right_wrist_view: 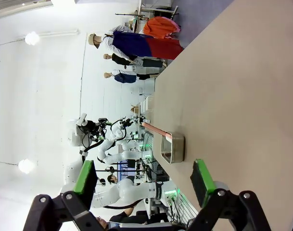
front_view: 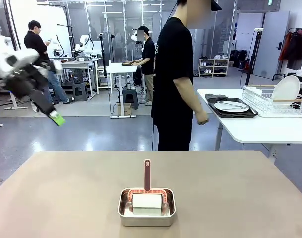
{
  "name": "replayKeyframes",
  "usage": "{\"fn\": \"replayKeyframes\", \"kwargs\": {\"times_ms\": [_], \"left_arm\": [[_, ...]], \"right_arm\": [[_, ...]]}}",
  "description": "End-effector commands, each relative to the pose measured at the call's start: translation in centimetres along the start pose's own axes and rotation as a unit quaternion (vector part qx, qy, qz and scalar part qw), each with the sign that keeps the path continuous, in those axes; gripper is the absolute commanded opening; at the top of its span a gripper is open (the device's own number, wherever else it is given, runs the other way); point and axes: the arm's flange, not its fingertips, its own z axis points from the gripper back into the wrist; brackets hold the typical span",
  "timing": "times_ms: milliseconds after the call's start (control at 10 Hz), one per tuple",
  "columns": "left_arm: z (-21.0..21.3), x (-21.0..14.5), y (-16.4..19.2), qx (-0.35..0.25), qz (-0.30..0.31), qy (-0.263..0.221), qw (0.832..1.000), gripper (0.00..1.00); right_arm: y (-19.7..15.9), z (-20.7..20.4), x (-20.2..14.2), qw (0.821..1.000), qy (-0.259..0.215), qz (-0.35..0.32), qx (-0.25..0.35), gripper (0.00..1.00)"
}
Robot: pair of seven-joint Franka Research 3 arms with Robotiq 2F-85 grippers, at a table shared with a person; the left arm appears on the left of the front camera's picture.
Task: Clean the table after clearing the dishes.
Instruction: When the right (or left) Handle tray is removed, use the right hand (or left hand) to clean the right (or left) side of the table with the Lint Roller.
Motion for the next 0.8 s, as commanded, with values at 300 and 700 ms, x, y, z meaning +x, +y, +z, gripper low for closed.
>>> {"fn": "replayKeyframes", "kwargs": {"times_ms": [300,700], "left_arm": [[-5.0,2.7,-2.7,0.011,-0.065,0.04,0.997,1.0],[-5.0,2.7,-2.7,0.011,-0.065,0.04,0.997,1.0]], "right_arm": [[0.4,0.1,-0.3,1.0,0.001,0.001,-0.006,1.0],[0.4,0.1,-0.3,1.0,0.001,0.001,-0.006,1.0]]}}
